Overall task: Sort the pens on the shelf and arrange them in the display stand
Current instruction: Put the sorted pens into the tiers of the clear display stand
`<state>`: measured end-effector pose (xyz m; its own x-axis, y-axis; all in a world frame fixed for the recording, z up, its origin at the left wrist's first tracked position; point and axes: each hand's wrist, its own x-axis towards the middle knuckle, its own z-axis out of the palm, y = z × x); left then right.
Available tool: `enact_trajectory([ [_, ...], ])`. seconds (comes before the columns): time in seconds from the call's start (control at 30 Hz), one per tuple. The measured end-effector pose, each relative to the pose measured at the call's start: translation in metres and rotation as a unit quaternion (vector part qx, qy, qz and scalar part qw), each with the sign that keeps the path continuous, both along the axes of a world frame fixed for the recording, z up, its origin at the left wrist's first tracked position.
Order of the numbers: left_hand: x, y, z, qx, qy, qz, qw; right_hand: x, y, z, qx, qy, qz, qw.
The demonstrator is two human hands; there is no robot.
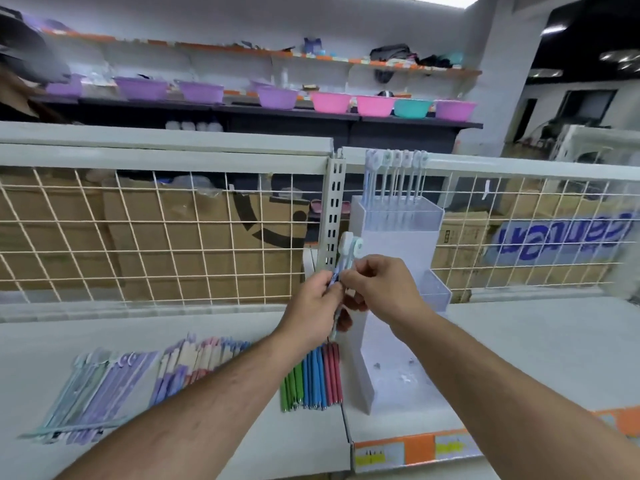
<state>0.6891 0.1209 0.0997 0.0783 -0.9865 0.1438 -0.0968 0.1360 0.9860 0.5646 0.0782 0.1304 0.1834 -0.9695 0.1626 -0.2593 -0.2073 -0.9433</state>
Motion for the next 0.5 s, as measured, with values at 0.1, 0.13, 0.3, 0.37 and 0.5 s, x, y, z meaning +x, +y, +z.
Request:
enact_trajectory([
  [0.1,-0.01,-0.013,0.002,-0.015,0.002,-0.022,1.0,-0.011,-0.008,0.006,-0.014,-0.018,-0.019,1.0],
  [0.13,-0.014,-0.017,0.003,-0.018,0.002,-0.026,0.999,-0.015,-0.01,0.007,-0.015,-0.023,-0.022,0.999],
  [0.3,-0.033,-0.039,0.012,-0.023,0.003,-0.026,0.999,-0.032,-0.028,0.018,-0.009,-0.039,-0.026,0.999],
  [0.37,-0.041,-0.049,0.017,-0.033,0.001,-0.021,0.999,-0.041,-0.038,0.025,-0.009,-0.039,-0.018,0.999],
  [0.5,-0.058,-0.069,0.022,-0.034,0.009,0.007,0.999,-0.058,-0.061,0.034,-0.007,-0.021,0.003,1.0],
])
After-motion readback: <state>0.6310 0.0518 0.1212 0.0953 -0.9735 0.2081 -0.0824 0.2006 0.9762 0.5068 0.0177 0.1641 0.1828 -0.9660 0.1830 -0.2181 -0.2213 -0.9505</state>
